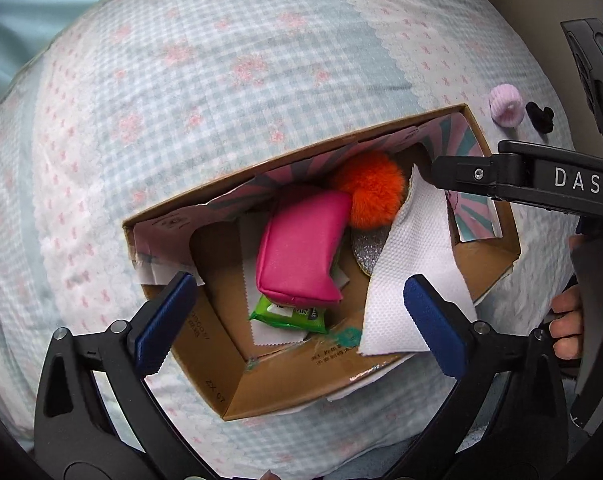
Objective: Organize soft objects
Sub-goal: 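Carry the pink pouch and white towel into the box and release both, then withdraw both tools and approach the pink ball and black fluffy item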
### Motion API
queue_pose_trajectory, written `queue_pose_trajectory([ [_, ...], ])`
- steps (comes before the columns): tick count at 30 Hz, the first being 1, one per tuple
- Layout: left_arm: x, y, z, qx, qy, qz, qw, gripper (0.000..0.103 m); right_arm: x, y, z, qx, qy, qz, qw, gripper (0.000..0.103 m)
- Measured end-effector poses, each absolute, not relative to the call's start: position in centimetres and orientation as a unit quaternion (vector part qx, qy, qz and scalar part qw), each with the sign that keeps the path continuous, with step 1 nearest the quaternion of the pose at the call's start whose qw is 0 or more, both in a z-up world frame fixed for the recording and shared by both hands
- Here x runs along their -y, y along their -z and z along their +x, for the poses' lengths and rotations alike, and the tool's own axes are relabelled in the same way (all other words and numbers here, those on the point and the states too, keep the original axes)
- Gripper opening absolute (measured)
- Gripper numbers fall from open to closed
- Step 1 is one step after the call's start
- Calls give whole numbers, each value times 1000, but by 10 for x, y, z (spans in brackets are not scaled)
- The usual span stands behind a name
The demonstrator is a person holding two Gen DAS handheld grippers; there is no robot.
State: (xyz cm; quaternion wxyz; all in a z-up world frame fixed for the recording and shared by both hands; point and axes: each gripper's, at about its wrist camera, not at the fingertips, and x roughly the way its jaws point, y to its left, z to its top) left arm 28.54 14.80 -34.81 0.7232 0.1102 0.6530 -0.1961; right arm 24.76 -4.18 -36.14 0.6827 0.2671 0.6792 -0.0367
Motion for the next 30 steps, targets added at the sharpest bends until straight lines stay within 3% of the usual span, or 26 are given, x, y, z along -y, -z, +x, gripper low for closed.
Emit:
queue_pose_trajectory([
  [13, -163, 314, 265, -639, 179, 82, 744, 103, 39, 329, 235, -657, 22, 259, 708, 103],
  [30, -193, 232, 198, -571, 124, 52, 810, 103, 45, 228, 165, -594, 2, 183, 783, 103],
])
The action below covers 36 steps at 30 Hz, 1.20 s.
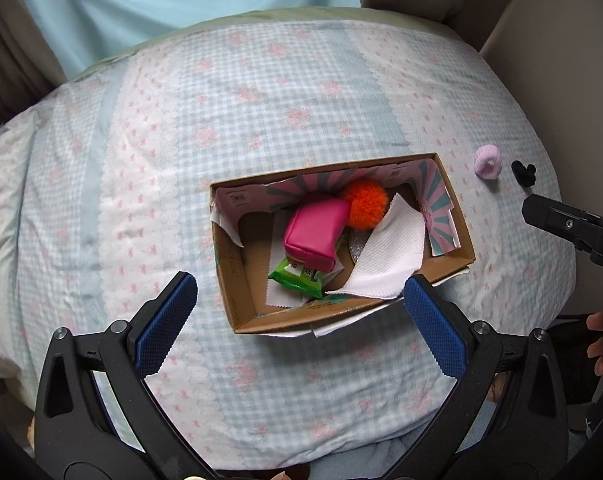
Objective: Organize soft objects
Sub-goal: 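Withdraw both tools and approach the pink ball and black fluffy item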
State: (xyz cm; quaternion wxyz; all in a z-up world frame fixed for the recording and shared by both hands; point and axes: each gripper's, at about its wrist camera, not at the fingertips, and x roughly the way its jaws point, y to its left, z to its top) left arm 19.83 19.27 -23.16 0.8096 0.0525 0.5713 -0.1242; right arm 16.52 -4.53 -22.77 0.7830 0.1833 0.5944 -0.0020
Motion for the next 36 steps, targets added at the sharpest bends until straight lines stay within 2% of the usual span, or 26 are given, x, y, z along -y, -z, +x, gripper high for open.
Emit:
queue_pose_trajectory([
  [8, -143, 191, 174, -527, 123, 52, 840, 103, 87, 194, 127, -563, 2, 119, 818, 103],
  [18, -2, 171, 156, -491, 118, 23, 863, 103, 209, 178, 100, -528, 16, 86, 844, 103],
  [27, 131, 206, 169, -521, 151, 29, 840, 103, 330, 208, 98, -534, 21, 94, 840, 103],
  [36, 209, 261, 202, -555, 189, 89, 805, 103, 403, 259, 119, -564, 29, 125, 816, 103],
])
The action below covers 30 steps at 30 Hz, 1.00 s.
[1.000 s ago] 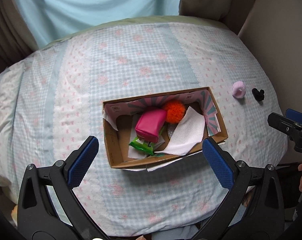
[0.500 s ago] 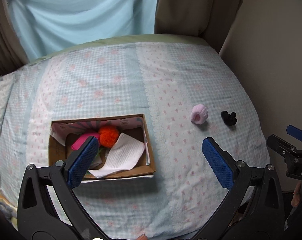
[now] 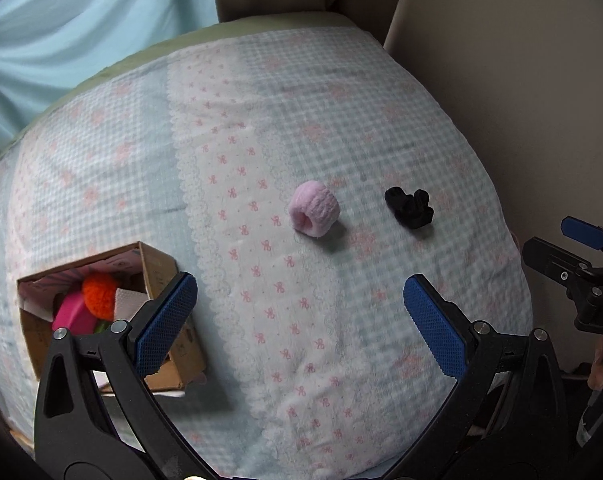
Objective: Organize soft objects
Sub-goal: 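Withdraw both tools and approach the pink ball and black fluffy item, then grasp the pink ball with the left tool while the right tool grasps the black fluffy item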
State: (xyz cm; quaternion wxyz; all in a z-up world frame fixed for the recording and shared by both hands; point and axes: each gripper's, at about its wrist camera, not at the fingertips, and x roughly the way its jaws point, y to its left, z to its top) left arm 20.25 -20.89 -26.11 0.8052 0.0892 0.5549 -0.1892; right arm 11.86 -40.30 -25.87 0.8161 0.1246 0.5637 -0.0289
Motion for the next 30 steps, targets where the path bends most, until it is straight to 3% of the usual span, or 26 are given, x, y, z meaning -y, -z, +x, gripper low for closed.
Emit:
queue_pose_trajectory([
  [9, 240, 342, 256, -573, 213, 98, 785, 103, 443, 333, 156, -568, 60, 225, 789, 103],
  [19, 262, 431, 298, -588, 239, 94, 767, 102, 438, 432, 200, -584, 86, 261, 764, 101],
  [25, 269, 452, 304, -575, 248, 85, 775, 91, 433, 462, 207, -568, 123, 278, 765, 94],
  [27, 271, 456, 304, -574, 246, 85, 776, 83, 433, 467, 210, -562, 128, 282, 767, 87],
  [28, 272, 458, 304, -574, 243, 90, 777, 78, 433, 469, 212, -562, 129, 282, 767, 76],
  [30, 274, 462, 304, -577, 244, 96, 774, 64, 431, 478, 217, -571, 129, 286, 759, 63],
])
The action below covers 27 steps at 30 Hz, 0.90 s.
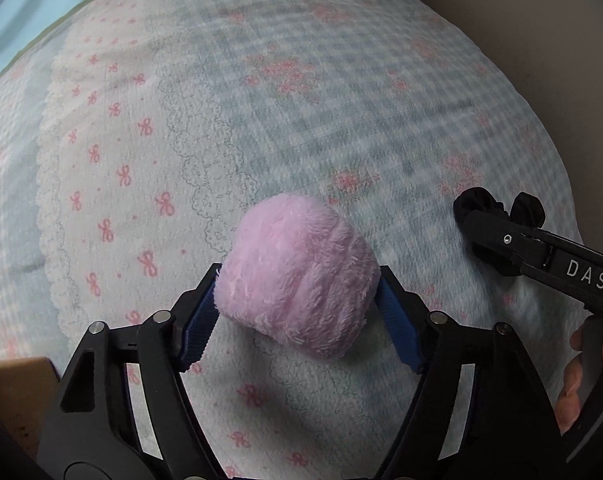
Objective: Organize soft objects
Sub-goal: 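Grasp the pink ball with the left tool while the right tool grasps the black fluffy item, then carry the pink ball and black fluffy item into the box and release both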
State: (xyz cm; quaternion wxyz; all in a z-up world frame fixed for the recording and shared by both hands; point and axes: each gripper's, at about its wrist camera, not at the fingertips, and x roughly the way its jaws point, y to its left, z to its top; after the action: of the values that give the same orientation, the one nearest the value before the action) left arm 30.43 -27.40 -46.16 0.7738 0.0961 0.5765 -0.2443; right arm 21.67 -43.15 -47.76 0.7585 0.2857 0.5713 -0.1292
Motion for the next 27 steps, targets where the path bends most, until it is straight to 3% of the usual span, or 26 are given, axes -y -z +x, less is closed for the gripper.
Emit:
queue_pose_trajectory([
  [2, 274, 462, 304, -576, 249, 95, 773, 58, 430, 484, 219, -577, 131, 290, 752, 60],
  [7, 273, 454, 302, -566, 249, 99, 780, 42, 432, 483, 217, -574, 141, 281, 756, 34],
  [12, 267, 443, 306, -559, 247, 87, 787, 34, 434, 483, 216, -581, 143, 274, 753, 27],
  [20, 265, 406, 302, -539, 249, 76, 801, 33, 437, 461, 209, -567, 131, 277, 765, 24],
  [27, 256, 341, 289, -518, 240, 65, 818, 33, 434, 409, 206, -544, 109, 265, 788, 22],
])
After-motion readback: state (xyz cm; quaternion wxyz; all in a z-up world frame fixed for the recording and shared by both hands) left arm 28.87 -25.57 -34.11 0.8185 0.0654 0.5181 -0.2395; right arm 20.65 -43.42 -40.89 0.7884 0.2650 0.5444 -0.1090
